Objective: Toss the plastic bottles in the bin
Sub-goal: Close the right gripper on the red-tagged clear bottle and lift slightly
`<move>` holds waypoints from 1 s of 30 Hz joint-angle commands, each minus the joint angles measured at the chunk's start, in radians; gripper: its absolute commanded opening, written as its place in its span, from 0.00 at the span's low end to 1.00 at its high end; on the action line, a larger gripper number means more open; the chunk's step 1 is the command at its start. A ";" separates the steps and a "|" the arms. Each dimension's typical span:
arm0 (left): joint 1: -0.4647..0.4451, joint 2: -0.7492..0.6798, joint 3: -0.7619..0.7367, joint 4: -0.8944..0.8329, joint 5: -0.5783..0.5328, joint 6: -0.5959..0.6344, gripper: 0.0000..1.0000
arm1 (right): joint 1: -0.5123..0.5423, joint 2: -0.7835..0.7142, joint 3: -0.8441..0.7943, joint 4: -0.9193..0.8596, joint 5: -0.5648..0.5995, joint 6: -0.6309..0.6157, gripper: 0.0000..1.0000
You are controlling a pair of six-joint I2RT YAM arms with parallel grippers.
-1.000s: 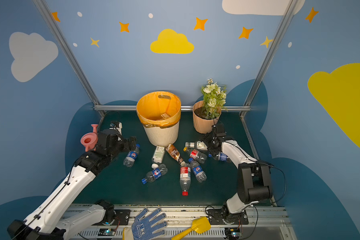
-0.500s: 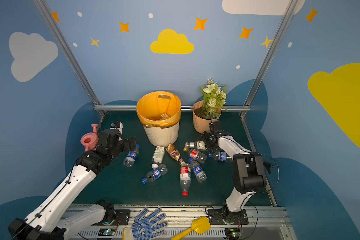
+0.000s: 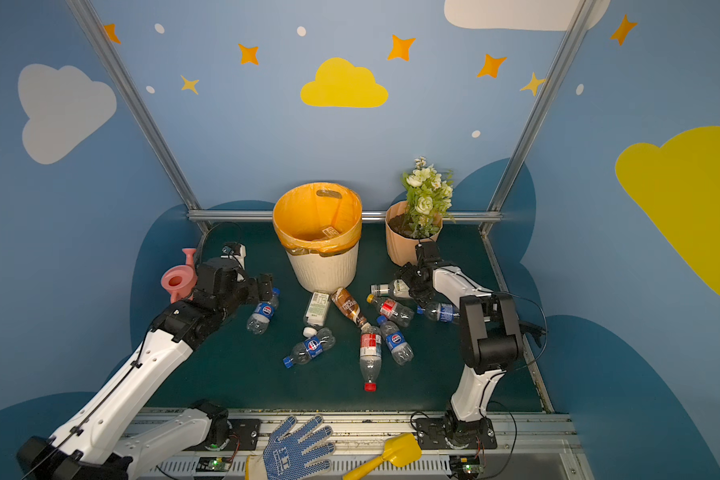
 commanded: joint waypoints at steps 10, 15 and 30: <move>0.004 -0.009 -0.025 0.001 -0.024 0.015 1.00 | 0.004 0.082 0.053 -0.013 -0.009 0.005 0.95; 0.004 -0.010 -0.026 -0.002 -0.027 0.016 1.00 | 0.004 0.096 0.050 -0.002 -0.019 0.009 0.92; 0.004 -0.016 -0.027 -0.007 -0.035 0.016 1.00 | 0.007 0.067 0.014 0.077 -0.030 0.024 0.74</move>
